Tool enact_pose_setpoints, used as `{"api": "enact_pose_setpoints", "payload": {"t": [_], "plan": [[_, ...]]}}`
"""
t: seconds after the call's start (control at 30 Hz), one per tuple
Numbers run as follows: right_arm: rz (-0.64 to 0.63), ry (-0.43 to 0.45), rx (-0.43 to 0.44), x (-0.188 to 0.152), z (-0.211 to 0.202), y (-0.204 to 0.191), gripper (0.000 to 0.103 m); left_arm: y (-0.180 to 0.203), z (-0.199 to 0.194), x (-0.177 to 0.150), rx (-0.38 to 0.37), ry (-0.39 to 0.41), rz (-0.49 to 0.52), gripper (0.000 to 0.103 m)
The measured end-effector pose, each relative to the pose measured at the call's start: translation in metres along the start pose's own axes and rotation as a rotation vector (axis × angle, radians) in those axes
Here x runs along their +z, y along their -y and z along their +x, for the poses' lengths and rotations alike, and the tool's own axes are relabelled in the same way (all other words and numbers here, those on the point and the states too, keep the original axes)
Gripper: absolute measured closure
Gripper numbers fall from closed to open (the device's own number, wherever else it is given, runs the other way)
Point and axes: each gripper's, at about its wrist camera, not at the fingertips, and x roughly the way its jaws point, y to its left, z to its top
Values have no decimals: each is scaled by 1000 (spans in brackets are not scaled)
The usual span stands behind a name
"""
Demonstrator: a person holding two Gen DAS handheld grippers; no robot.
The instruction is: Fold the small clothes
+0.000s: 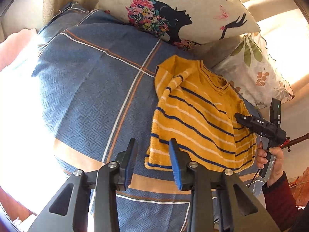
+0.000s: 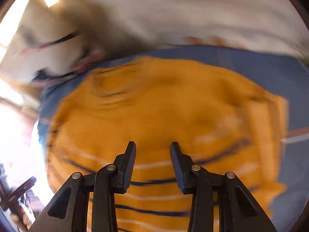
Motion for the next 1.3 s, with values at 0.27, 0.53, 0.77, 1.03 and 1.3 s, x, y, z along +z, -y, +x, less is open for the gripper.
{"api": "enact_pose_setpoints", "payload": {"t": [0.27,0.53,0.77,1.03,1.3], "plan": [[266,165,36,-38,-88,92,66,47,11,-25,28,-8,89,66],[76,117,112,-93,-90,51,66,75,17,-51,51,-20,93,66],[150,66,68,-103,-69,86,67,74,-4,-72,80,26,80,57],[-18,54,184,-87,-83,10,64,36,-2,-63,103,43,-34,55],[-189,-97,270,-46,-17,-122,61,6,33,-17,41,37,-80,55]]}}
